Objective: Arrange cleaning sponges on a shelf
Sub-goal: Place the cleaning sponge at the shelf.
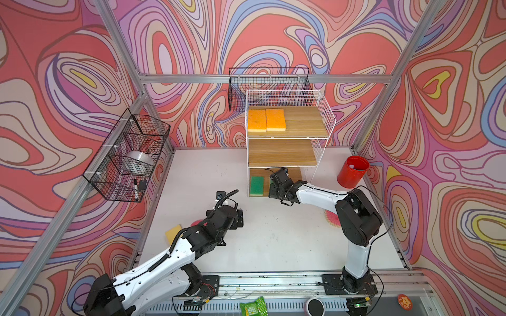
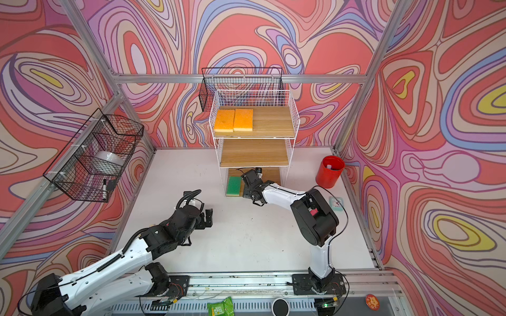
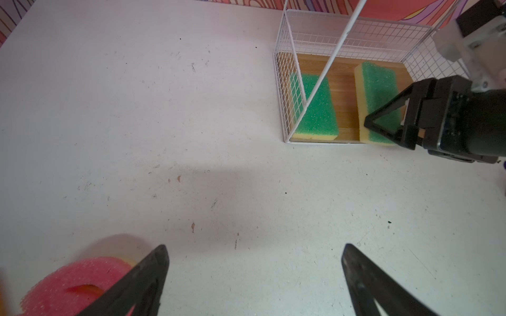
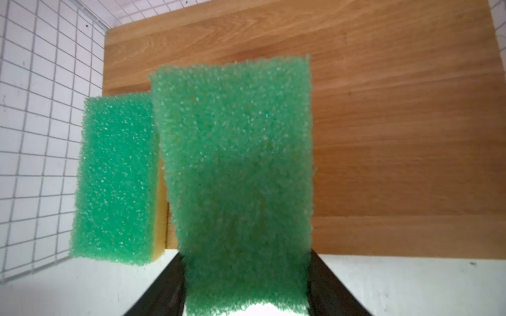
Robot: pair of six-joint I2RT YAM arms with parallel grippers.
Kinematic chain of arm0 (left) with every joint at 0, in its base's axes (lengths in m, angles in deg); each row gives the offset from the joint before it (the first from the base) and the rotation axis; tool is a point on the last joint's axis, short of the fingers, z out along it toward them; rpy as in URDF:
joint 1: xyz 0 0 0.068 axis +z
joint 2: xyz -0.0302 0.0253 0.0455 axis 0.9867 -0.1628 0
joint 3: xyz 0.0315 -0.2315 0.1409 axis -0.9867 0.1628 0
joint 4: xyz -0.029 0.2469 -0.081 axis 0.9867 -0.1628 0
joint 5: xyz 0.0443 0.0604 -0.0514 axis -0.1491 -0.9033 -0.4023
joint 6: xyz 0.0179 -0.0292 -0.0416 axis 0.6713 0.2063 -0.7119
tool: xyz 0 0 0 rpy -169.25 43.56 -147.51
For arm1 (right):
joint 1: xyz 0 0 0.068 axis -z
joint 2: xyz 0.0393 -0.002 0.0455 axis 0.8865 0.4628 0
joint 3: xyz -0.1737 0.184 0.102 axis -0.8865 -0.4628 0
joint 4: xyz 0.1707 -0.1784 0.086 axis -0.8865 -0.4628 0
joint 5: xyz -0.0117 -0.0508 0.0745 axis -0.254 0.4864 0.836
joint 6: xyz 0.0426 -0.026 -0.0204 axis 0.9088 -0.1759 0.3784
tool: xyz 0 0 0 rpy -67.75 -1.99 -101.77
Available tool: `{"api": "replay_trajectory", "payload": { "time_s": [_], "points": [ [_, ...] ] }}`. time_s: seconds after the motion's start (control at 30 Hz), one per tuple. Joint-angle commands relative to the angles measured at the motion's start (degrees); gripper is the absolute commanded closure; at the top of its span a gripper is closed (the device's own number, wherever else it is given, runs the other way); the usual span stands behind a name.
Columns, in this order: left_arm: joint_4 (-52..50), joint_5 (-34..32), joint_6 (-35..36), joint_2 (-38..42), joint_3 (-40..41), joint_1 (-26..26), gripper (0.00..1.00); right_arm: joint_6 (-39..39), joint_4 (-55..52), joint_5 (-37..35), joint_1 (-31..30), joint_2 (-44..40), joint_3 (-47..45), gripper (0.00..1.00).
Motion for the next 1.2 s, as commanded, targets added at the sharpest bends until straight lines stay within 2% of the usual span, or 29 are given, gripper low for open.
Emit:
{"api": "replay_trajectory", "payload": {
  "time_s": [0.0,0.63,0.9,1.17],
  "points": [
    [1.7,0.9,0.6,-0.5,0.6,0.7,0.0,-0.5,-1.2,0.6,0.3,1.7,2.2,0.33],
    [2.0,2.0,0.4,0.3,1.8,1.6,0.0,-1.3,-5.3,1.6,0.4,7.1,9.0,0.3],
    [2.0,2.5,0.4,0.1,1.9,1.9,0.0,-1.9,-3.2,3.3,0.4,6.8,8.9,0.17],
    [2.0,2.9,0.4,0.0,1.9,2.2,0.0,-2.8,-3.2,3.0,0.4,6.3,9.0,0.16]
  ]
}}
